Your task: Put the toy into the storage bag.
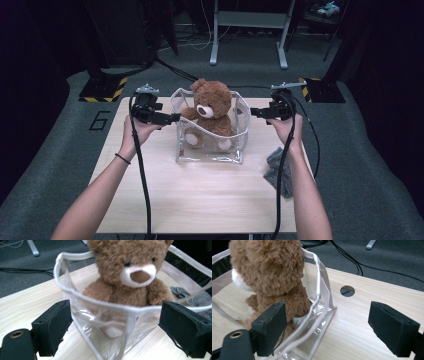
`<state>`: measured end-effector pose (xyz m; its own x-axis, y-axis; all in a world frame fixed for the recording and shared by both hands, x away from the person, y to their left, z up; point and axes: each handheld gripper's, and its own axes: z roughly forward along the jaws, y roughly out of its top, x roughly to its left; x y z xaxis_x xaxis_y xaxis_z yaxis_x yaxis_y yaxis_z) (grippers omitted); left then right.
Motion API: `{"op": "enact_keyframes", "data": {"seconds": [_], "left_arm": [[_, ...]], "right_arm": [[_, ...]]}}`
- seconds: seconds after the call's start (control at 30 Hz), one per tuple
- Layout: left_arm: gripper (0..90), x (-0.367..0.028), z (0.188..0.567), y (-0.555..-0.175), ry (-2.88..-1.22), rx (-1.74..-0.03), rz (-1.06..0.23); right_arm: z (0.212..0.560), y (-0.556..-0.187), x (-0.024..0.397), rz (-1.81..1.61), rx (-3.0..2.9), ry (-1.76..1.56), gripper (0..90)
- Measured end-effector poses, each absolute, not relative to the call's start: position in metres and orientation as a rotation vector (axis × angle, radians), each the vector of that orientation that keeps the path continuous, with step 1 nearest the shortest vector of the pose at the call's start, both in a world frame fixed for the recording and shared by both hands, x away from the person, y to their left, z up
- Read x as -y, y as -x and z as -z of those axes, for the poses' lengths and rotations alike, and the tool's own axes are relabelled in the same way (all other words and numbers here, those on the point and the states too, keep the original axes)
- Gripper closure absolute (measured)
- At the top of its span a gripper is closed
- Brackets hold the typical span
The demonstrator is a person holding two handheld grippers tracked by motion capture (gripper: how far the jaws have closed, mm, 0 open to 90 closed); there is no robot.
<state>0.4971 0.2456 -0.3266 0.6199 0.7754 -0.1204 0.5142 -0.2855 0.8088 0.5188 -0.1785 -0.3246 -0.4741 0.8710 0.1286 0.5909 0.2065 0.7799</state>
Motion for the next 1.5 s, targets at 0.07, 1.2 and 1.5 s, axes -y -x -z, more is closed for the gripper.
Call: {"op": "enact_keyframes", "data": {"seconds": [0.07, 1.2, 1.5], "left_arm": [[9.5, -0.253, 0.329, -0.494, -1.952, -1.032, -0.374], [4.6, -0.342, 0.438, -0.436, -1.91, -1.223, -0.388], [2.4, -0.348, 0.489, -0.409, -1.973, -1.255, -0.402]], "right_arm": [[0.326, -0.511, 0.184, -1.14, -2.145, -1.371, 11.8], [0.441, -0.406, 0.232, -1.01, -2.125, -1.438, 0.0], [0.495, -0.378, 0.214, -1.003, -2.164, -1.449, 0.0]]}}
